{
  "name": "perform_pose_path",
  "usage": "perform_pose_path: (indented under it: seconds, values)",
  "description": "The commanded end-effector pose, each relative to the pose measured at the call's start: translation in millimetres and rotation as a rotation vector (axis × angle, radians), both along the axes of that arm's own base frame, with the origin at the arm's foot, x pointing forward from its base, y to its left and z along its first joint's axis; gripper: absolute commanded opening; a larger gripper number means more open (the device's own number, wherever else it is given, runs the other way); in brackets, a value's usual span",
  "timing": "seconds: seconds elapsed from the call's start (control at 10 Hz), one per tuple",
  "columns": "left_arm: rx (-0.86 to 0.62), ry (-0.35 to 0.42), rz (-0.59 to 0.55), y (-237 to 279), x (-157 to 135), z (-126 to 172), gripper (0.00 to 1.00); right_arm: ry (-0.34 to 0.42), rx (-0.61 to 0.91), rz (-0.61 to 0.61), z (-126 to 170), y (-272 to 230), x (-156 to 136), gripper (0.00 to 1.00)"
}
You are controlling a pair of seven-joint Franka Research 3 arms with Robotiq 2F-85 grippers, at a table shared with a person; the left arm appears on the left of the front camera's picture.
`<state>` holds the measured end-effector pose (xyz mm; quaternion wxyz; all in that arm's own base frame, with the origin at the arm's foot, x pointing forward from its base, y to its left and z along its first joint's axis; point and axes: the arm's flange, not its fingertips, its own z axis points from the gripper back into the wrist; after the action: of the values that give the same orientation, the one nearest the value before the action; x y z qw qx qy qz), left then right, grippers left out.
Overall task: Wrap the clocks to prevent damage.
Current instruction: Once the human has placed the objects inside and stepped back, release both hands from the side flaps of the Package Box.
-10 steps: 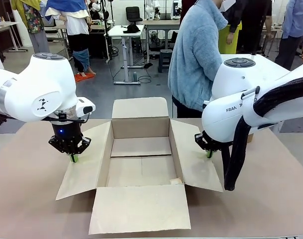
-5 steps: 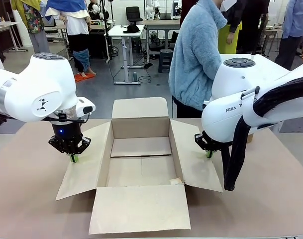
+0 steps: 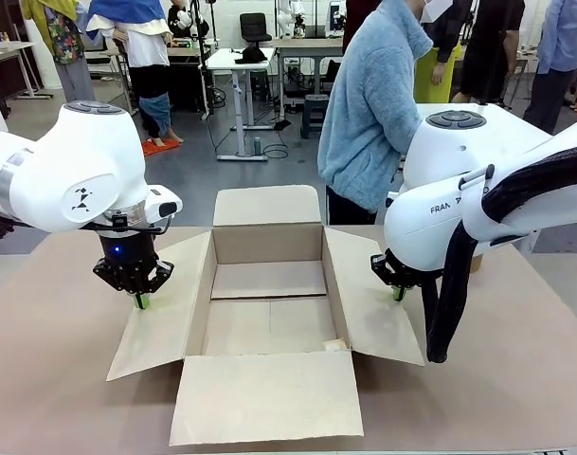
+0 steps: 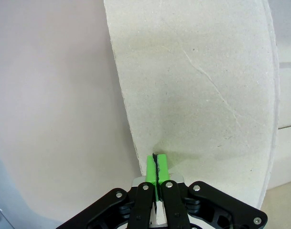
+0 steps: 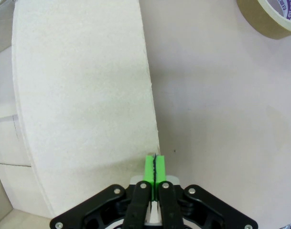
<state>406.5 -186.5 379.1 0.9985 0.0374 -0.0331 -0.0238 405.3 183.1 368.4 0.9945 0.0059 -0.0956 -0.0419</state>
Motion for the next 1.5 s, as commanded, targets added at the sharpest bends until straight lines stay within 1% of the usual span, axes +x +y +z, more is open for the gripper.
perform_pose_path:
  seconds: [0.0, 1.4]
  values:
    - [0.001, 0.002, 0.0, 0.2, -0.5, -0.8, 0.0, -0.003, -0.005, -0.007, -0.2, 0.5, -0.2, 0.01]
    - [0.001, 0.002, 0.0, 0.2, -0.5, -0.8, 0.0, -0.003, -0.005, -0.007, -0.2, 0.5, -0.2, 0.01]
